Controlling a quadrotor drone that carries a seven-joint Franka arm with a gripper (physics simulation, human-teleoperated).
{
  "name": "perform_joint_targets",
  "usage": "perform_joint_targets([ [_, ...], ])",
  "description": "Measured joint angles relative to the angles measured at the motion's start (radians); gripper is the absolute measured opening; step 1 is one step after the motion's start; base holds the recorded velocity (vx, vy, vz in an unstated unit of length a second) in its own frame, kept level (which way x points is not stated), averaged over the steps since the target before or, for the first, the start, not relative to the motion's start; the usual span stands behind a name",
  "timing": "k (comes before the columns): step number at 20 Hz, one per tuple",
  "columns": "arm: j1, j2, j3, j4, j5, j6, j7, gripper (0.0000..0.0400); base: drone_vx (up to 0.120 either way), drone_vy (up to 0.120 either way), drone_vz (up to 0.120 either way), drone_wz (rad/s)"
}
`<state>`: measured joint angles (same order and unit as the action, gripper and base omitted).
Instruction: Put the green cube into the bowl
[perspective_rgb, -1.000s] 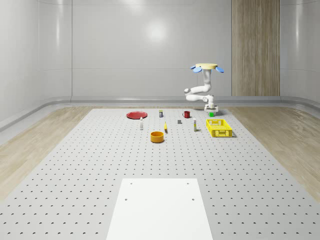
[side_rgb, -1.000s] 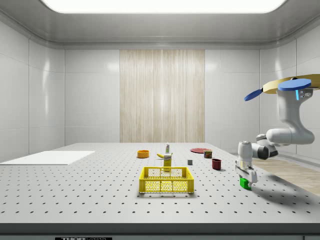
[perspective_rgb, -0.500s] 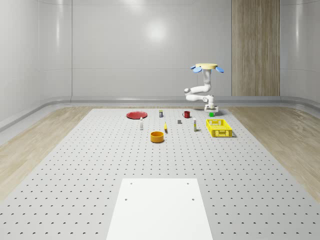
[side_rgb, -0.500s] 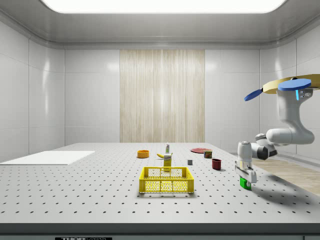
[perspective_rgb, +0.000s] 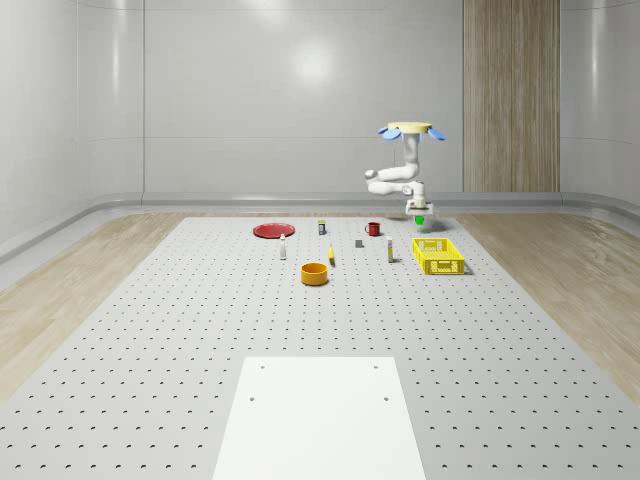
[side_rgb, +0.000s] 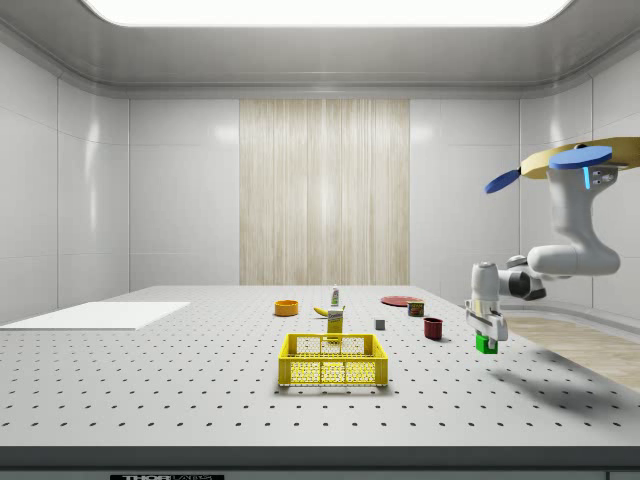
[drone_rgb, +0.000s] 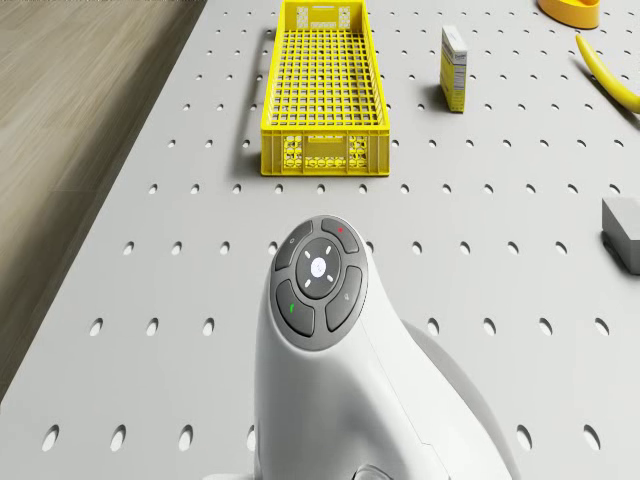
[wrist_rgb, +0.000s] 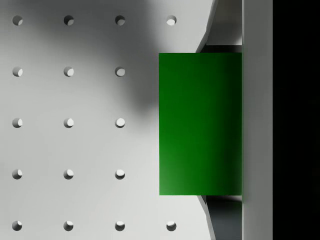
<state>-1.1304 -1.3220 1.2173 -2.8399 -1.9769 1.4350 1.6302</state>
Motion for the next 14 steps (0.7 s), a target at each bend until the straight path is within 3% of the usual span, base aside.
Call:
perform_joint_targets([
  [10,-0.01,-0.021,0.028,-0.003,0.033,0.012,0.01,0.0251,0.0,-0.12,0.12,0.0],
  [14,-0.014,-0.031,0.031,-0.003,0.039,0.02,0.012,0.0251,0.0,-0.12,0.04,0.0],
])
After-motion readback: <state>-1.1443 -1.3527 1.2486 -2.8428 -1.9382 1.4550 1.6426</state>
